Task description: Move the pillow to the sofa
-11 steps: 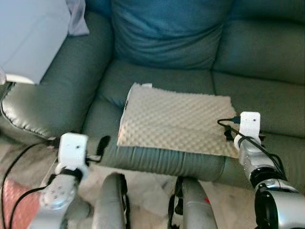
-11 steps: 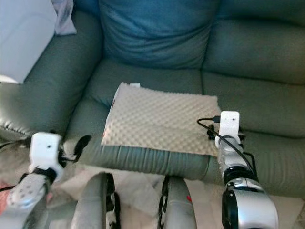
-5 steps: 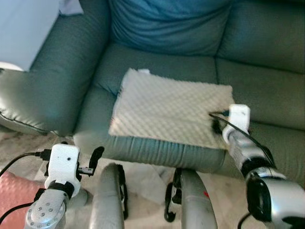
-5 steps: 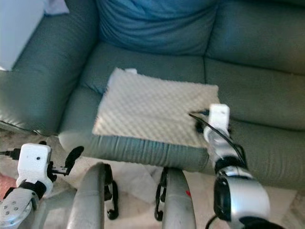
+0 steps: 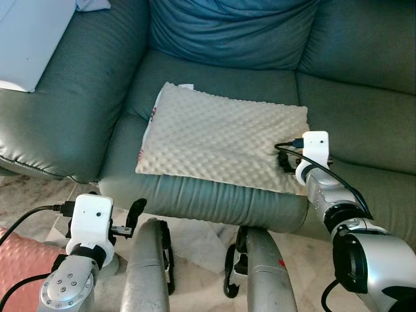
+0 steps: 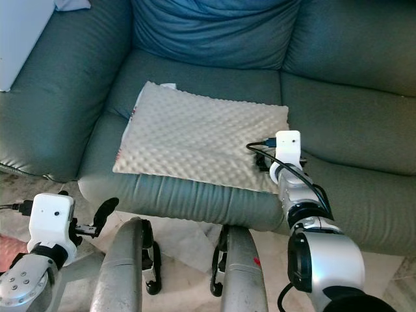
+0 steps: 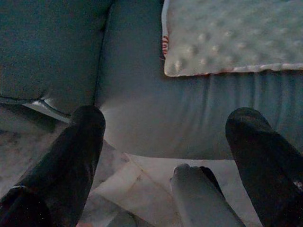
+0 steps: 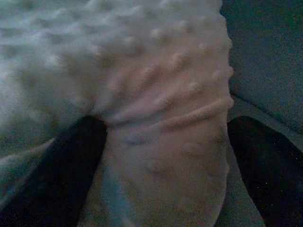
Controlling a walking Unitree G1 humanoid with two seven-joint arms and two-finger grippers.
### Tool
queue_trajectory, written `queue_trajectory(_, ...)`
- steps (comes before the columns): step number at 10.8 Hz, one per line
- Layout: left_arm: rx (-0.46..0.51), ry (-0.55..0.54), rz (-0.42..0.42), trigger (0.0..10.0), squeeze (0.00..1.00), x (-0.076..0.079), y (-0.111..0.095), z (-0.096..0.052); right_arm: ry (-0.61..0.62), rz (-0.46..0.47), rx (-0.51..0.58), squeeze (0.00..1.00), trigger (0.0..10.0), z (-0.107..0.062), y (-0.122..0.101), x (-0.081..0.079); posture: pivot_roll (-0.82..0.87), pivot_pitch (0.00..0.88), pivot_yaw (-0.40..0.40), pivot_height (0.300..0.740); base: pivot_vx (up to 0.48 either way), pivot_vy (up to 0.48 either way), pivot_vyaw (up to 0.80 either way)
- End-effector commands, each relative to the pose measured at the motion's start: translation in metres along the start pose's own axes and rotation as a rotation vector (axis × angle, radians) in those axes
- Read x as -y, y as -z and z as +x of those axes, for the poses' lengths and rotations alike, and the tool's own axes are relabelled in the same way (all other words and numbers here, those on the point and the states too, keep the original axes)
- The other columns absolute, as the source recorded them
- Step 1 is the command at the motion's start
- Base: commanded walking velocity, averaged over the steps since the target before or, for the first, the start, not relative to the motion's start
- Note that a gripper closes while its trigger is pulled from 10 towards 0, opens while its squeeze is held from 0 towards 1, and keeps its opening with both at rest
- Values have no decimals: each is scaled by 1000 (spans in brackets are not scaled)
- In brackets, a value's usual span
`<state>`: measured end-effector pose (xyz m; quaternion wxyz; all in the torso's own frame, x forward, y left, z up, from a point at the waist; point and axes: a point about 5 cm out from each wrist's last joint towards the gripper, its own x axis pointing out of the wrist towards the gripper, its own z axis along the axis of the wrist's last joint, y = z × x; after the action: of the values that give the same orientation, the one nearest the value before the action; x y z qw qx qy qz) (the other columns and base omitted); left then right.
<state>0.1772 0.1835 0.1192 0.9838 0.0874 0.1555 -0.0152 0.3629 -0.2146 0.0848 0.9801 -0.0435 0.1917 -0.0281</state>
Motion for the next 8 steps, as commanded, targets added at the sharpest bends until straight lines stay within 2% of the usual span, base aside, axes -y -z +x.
queue_trajectory(1,-26,-7,3,10000,0,1,4,-2,-35,-4,-41,969,10000,-1,13,-7,117,369,-58,635,0,0,0)
queue_trajectory(3,-13,-2,-6,10000,0,5,1,3,-47,-46,-30,969,10000,-2,14,-8,111,356,-58,635,0,0,0)
queue_trajectory(6,33,-3,-34,10000,0,12,-4,21,36,-89,11,961,10000,-6,15,13,73,292,-70,635,0,0,0)
queue_trajectory(7,38,-5,-37,10000,0,13,-5,24,55,-89,25,961,10000,-7,15,17,60,272,-72,635,0,0,0)
queue_trajectory(8,64,-6,-54,10000,0,17,-6,32,55,-61,89,965,10000,-10,11,20,44,234,-72,635,0,0,0)
